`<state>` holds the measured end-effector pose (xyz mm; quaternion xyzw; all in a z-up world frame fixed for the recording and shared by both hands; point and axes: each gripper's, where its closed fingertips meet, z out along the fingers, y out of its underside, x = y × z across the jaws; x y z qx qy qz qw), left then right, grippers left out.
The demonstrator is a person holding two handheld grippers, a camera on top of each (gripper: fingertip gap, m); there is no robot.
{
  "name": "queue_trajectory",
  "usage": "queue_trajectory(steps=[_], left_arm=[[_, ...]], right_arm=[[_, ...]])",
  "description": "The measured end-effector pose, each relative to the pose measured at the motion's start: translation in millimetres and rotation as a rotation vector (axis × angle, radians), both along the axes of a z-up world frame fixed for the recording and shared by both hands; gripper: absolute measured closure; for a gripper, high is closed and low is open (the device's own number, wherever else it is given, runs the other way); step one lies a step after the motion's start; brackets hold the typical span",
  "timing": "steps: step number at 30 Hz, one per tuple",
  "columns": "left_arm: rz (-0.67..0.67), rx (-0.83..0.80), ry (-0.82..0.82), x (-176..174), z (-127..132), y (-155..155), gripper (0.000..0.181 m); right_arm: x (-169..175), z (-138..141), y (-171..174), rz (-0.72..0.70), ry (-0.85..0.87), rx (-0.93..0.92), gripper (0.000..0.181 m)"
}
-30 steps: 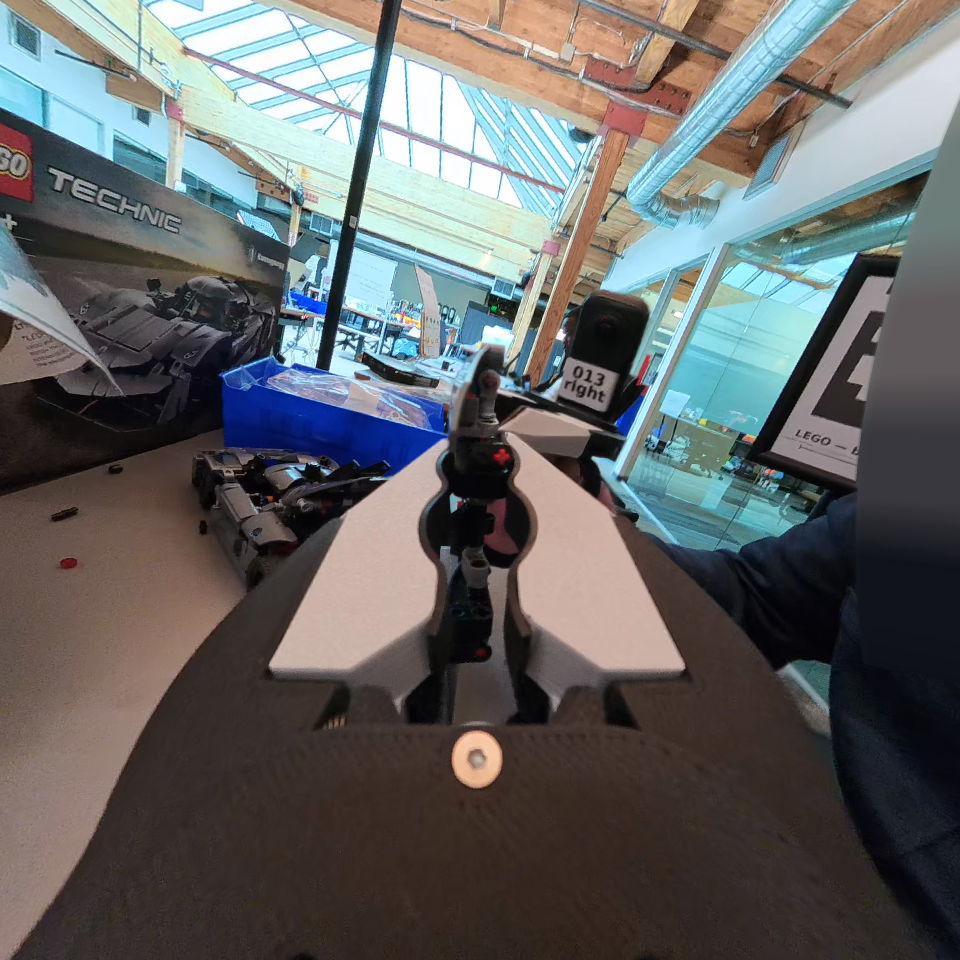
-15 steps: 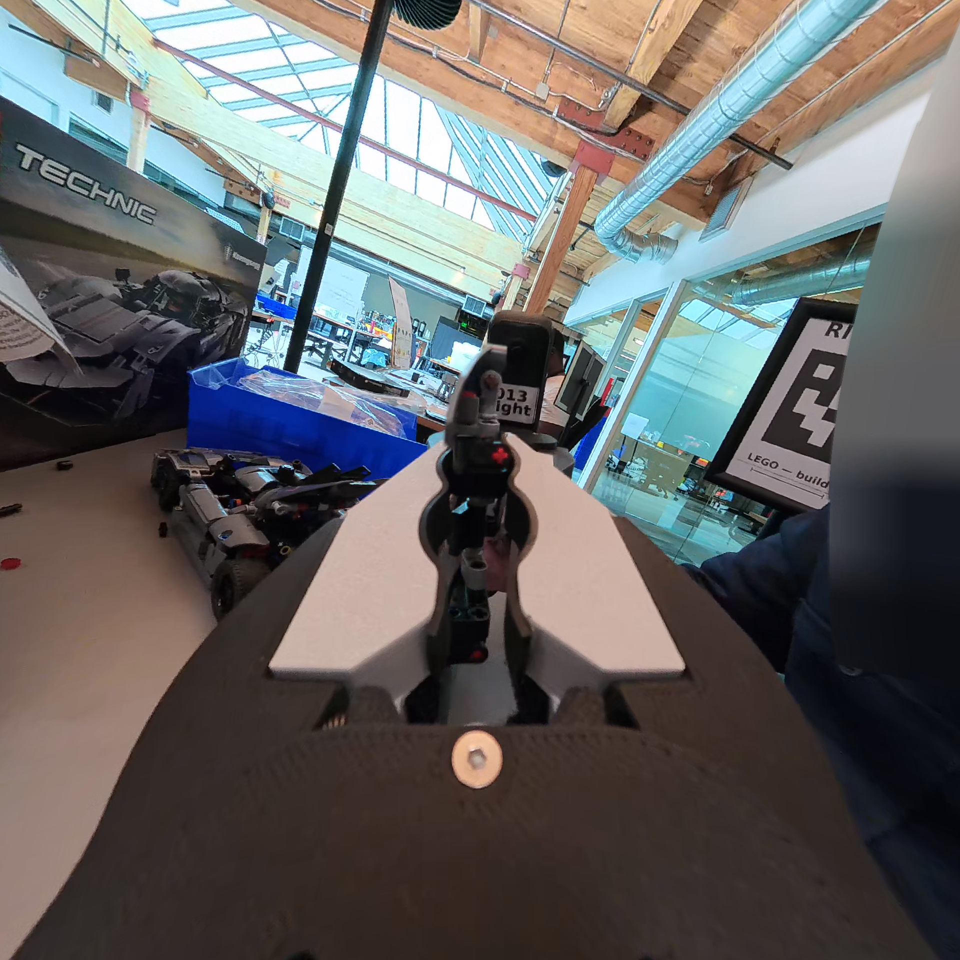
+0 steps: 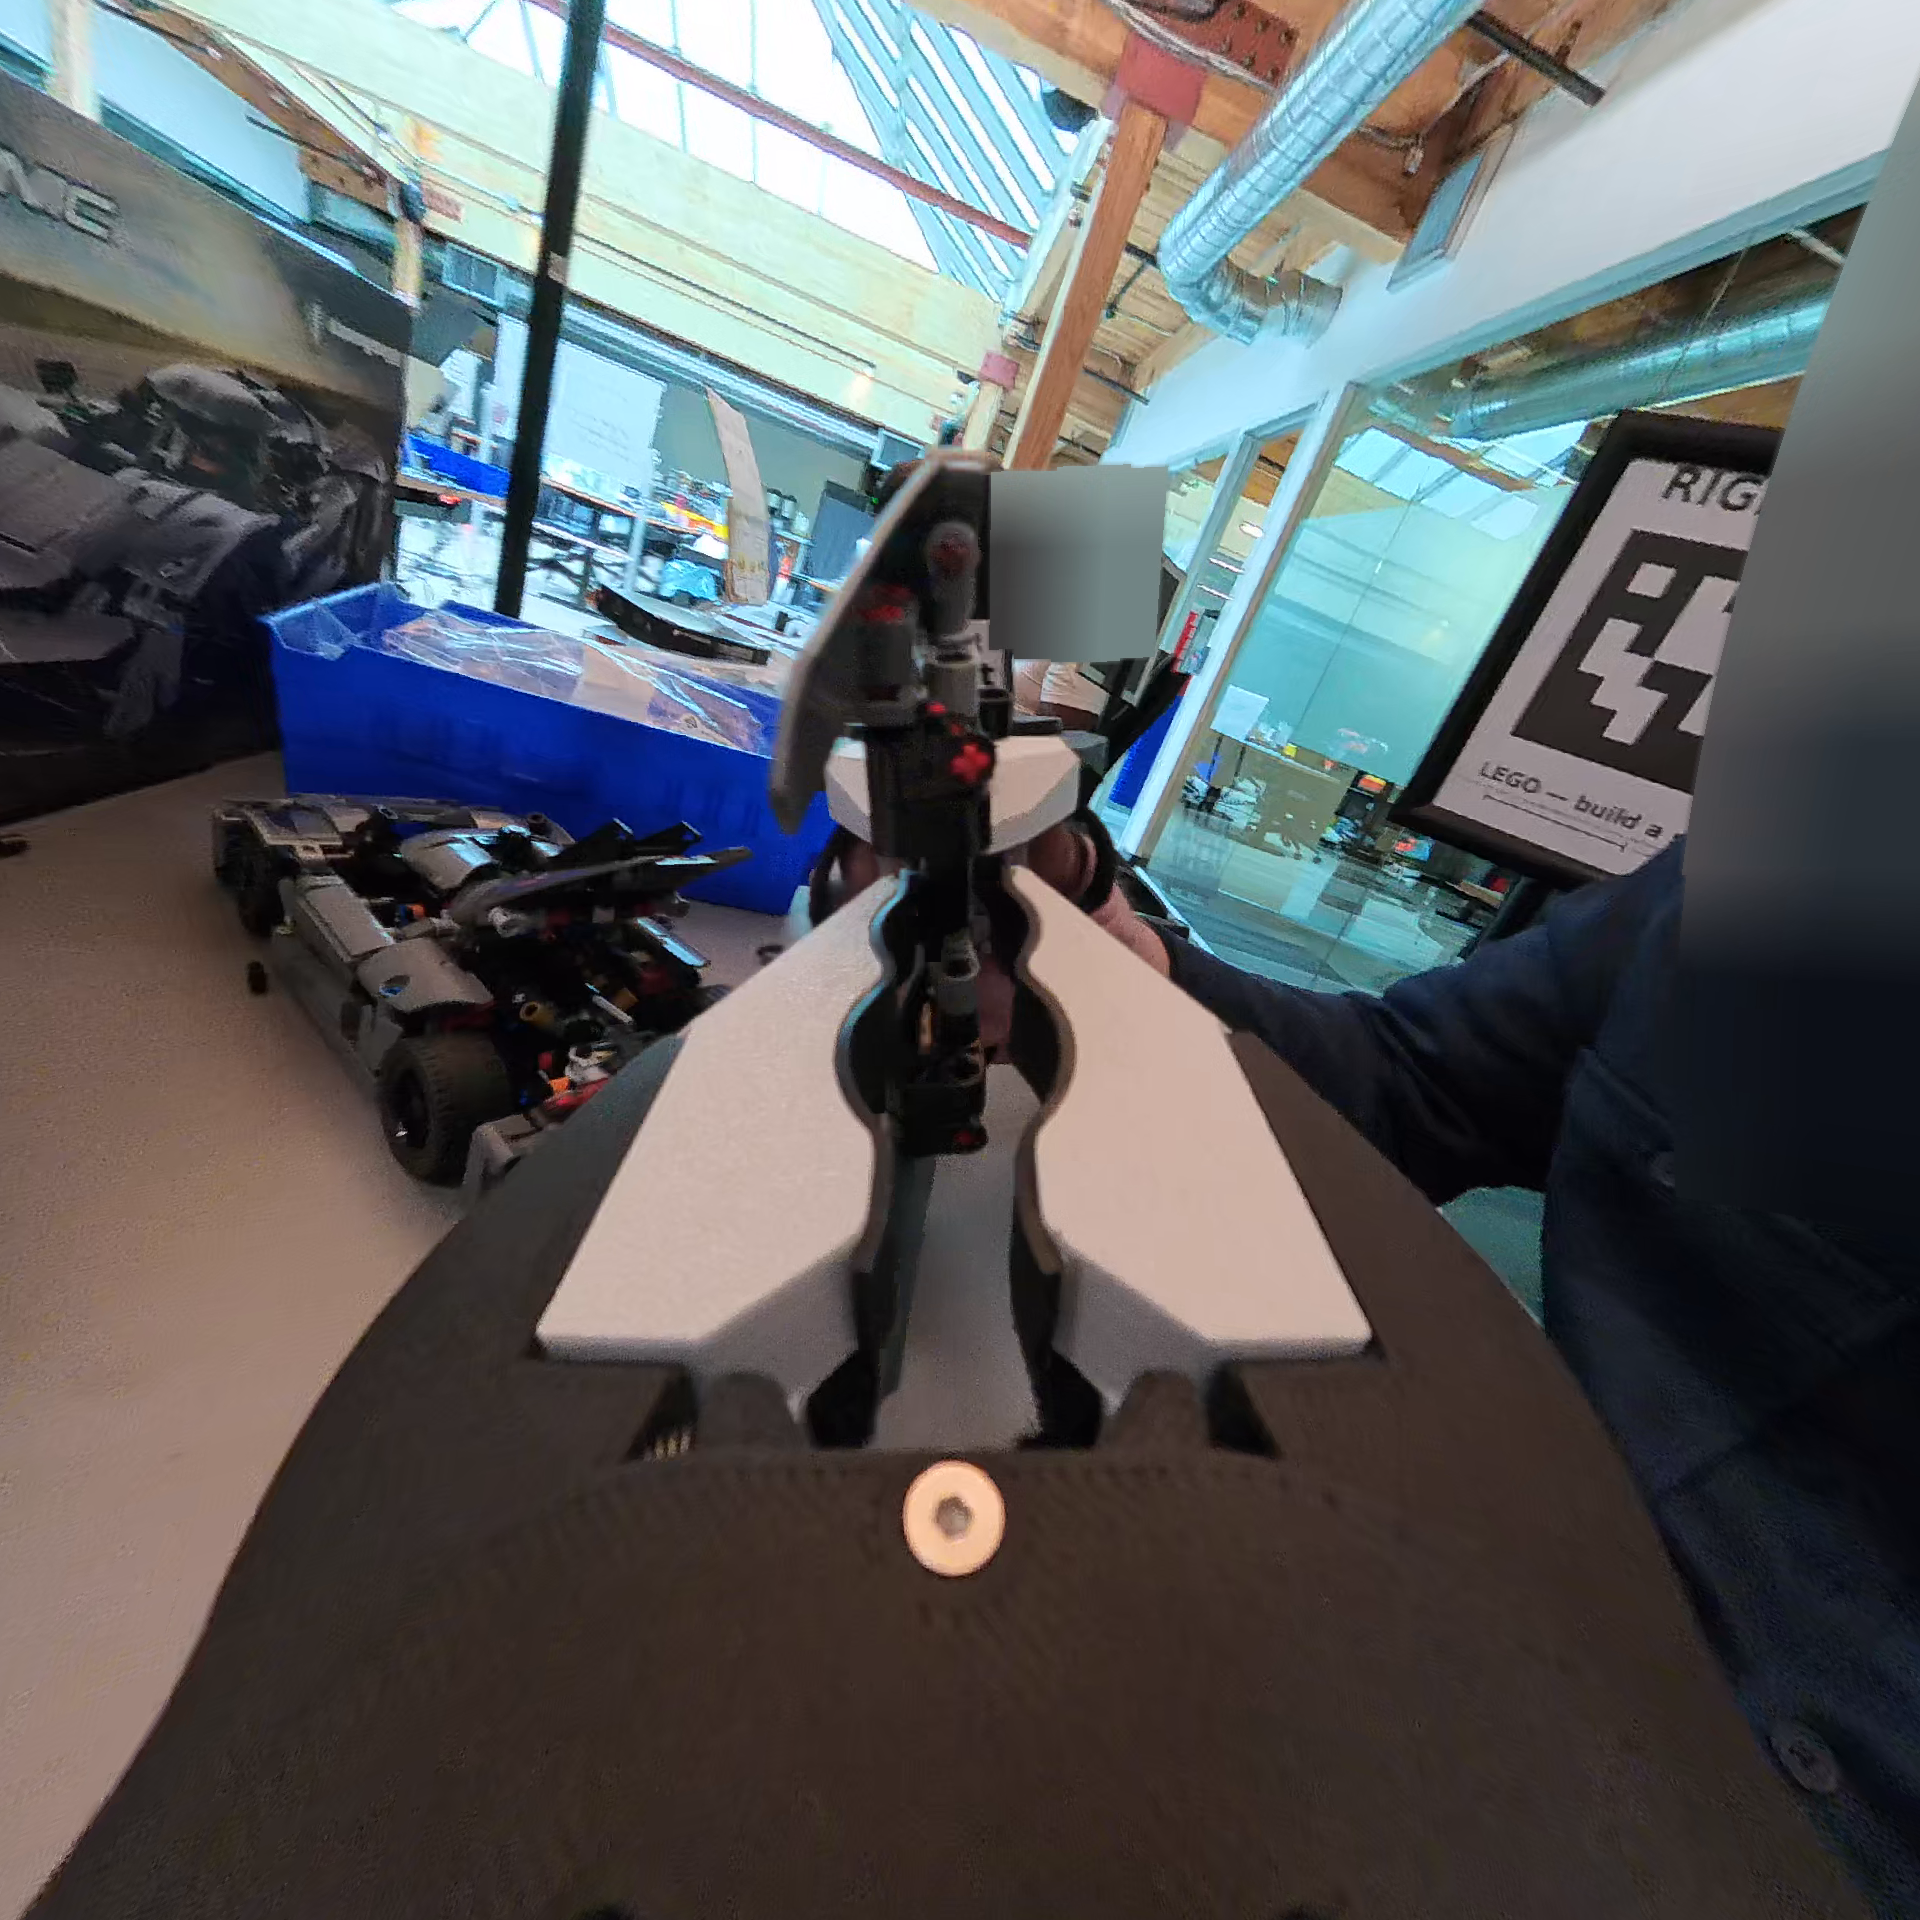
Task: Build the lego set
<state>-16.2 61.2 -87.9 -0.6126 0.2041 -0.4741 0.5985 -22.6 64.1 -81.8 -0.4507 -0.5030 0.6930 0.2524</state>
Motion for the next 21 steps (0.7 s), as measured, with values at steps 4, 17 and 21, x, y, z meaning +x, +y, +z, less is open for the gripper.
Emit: queue_trajectory(steps=[4, 17, 21], left_arm=[[-0.006, -0.001, -0.008, 0, 1, -1, 0.174], [0.005, 0.004, -0.072, -9, 9, -1, 0.175], [0.007, 0.004, -0.081, -10, 9, -1, 0.175]], right_arm=[[0, 2, -2, -0.005, 0.010, 0.008, 0.174], [6, 5, 6, -0.007, 0.009, 0.000, 0.170], [5, 2, 3, 0.019, -0.002, -0.006, 0.170]])
